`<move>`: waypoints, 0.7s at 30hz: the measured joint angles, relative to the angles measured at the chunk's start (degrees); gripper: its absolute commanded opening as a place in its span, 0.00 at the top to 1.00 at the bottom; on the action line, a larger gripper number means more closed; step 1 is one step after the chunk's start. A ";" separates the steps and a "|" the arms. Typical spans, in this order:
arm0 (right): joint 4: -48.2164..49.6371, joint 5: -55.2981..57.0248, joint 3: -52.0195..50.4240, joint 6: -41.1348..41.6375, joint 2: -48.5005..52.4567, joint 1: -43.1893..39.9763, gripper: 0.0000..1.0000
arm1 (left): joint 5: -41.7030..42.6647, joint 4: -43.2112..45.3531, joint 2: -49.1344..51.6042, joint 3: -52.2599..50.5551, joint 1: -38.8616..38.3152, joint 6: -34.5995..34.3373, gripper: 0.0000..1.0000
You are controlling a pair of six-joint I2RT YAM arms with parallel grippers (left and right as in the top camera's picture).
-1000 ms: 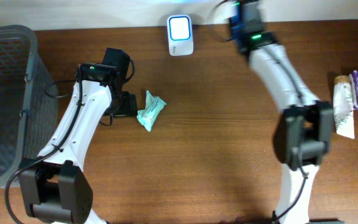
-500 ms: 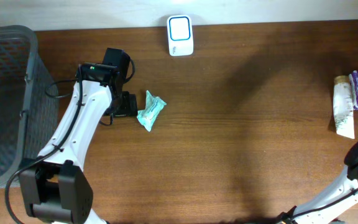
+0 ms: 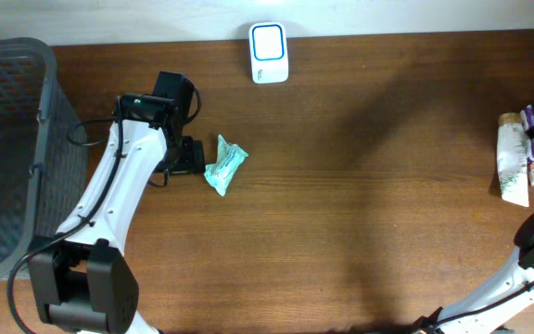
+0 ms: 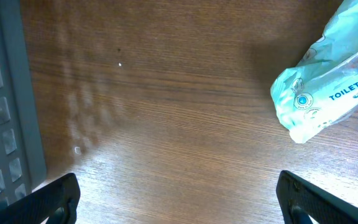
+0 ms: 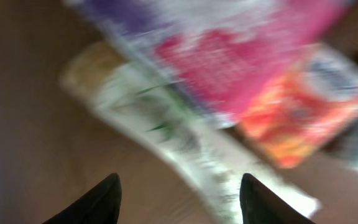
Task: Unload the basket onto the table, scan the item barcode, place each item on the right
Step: 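Carry the orange pack with the right gripper to the right table edge, then reach the left gripper to the green wipes pack and grasp it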
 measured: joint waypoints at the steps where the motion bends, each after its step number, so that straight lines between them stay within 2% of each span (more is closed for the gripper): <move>1: 0.20 -6.51 0.00 -1.49 -0.04 0.46 0.40 | 0.00 -0.02 0.00 0.00 0.00 0.00 0.01; 4: -0.68 -19.02 0.00 -3.10 -0.04 5.35 0.39 | 0.00 0.00 0.00 0.00 0.00 0.00 0.01; 6: -2.97 -22.10 0.00 -3.34 -0.04 10.80 0.39 | 0.00 0.00 0.00 0.00 0.00 0.00 0.01; 8: -5.09 -23.28 -0.02 -3.52 -0.07 17.33 0.35 | 0.00 0.00 0.00 0.00 0.00 0.00 0.01; 9: -5.44 -23.45 -0.02 -3.78 -0.07 18.97 0.26 | 0.00 0.00 0.00 0.00 0.00 0.00 0.01; 10: -5.53 -23.78 -0.04 -3.96 -0.07 22.18 0.01 | 0.00 0.00 0.00 0.00 0.00 -0.02 0.01; 11: -5.60 -23.74 -0.04 -4.04 -0.07 24.20 0.01 | 0.00 0.02 0.00 0.00 0.00 -0.02 0.01; 15: -5.57 -14.19 -0.04 -4.22 -0.07 35.63 0.01 | -1.51 -0.11 0.00 0.00 -0.02 1.14 0.01; 17: -5.70 -6.56 -0.04 -4.20 -0.07 36.85 0.01 | -4.46 -3.13 0.00 0.00 0.00 3.65 0.01; 21: -6.12 7.15 -0.04 -4.26 -0.07 35.52 0.01 | -6.25 -3.23 0.00 0.00 0.00 4.79 0.01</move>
